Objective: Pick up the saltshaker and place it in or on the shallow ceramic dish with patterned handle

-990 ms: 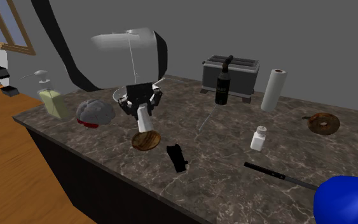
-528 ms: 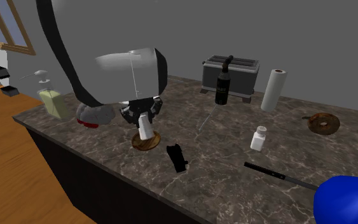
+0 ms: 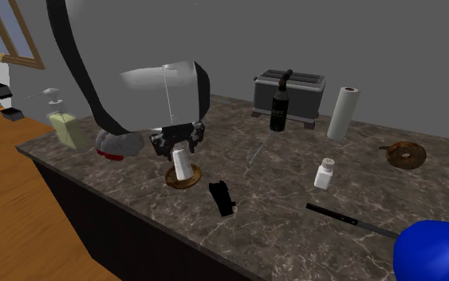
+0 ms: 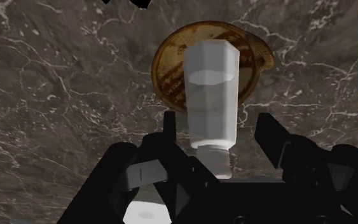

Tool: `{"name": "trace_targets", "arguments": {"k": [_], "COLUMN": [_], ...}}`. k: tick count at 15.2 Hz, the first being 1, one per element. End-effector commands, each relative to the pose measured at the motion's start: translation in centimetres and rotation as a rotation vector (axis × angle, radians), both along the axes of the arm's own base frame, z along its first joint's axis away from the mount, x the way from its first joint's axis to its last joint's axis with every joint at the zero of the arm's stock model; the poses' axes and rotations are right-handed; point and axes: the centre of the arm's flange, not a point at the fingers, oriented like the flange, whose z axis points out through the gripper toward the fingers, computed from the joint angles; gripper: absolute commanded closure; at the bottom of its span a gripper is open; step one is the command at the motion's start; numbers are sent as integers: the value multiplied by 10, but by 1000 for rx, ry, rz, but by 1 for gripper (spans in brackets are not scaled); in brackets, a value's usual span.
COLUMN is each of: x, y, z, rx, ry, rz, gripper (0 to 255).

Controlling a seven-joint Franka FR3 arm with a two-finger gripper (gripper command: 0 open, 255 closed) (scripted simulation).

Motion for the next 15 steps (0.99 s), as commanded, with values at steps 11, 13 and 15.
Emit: {"name": "trace_targets", "arguments": {"k": [11, 13, 15], "x": [-15, -15, -15], "y": [2, 2, 2], "z": [48, 48, 48], "rx": [0, 0, 0], "ry": [0, 0, 0], "rz": [0, 0, 0], "gripper": [0, 0, 0]}}
